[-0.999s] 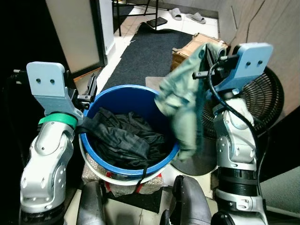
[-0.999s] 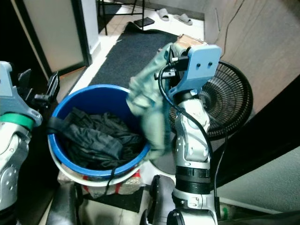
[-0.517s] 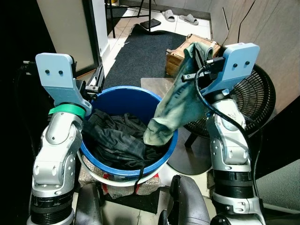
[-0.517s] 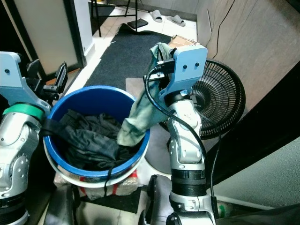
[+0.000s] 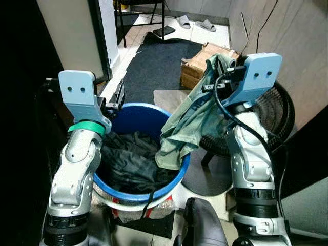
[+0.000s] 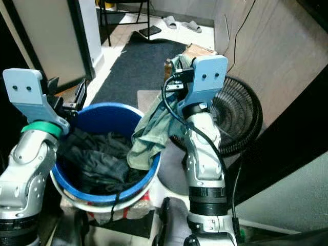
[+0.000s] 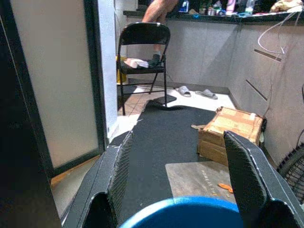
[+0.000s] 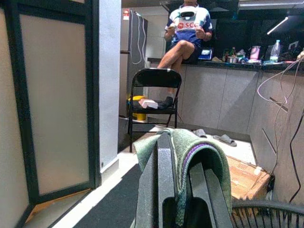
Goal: Clothes washing
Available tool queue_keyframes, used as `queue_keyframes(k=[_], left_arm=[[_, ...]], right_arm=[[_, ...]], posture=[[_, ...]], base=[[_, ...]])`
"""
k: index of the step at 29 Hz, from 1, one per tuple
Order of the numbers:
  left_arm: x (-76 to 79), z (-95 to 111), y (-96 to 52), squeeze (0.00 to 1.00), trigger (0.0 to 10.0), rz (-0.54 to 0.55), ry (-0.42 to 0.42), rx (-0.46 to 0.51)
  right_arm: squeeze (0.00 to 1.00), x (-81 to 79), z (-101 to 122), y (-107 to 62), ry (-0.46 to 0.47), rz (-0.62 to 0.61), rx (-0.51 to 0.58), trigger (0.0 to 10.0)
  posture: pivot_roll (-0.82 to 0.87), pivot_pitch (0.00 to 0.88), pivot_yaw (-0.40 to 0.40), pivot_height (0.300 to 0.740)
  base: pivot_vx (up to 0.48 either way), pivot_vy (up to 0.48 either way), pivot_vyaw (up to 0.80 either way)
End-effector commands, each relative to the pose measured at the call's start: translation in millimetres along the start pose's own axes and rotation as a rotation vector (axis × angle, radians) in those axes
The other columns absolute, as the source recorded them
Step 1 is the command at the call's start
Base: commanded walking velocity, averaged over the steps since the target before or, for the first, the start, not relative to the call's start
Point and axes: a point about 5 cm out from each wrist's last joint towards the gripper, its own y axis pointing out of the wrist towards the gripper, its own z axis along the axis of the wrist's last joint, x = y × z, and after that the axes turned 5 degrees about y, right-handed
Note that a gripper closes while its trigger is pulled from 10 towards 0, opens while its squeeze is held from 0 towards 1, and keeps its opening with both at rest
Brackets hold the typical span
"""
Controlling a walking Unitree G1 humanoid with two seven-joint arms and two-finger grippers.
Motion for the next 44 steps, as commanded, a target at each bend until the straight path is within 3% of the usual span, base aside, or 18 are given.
queue_keyframes(k=[1,11,38,44], left_arm=[[-1.1,-1.9,1.4,0.00,10.0,0.002,0.012,-0.002],[1.5,-1.8,7.9,0.00,10.0,-0.002,0.010,0.016],[4.8,-4.4,8.2,0.00,10.0,-0.013,0.004,0.018],[4.5,-4.8,8.7,0.00,10.0,-0.009,0.000,0.017]], right_arm=[[0.00,0.8,1.8,1.7,-0.003,-0.004,0.011,10.0],[0.00,1.8,4.1,1.9,-0.009,-0.010,0.016,10.0],[0.00,4.1,2.4,1.4,-0.005,-0.032,0.009,10.0],[0.00,5.8,-0.1,1.8,0.017,-0.046,-0.009,10.0]], posture=[[0.05,0.000,-0.032,0.630],[0.02,0.000,-0.030,0.665],[0.02,0.000,-0.021,0.740],[0.02,0.000,-0.024,0.740]], base=[[0.000,0.000,0.00],[0.000,0.000,0.00],[0.000,0.000,0.00],[0.000,0.000,-0.80]])
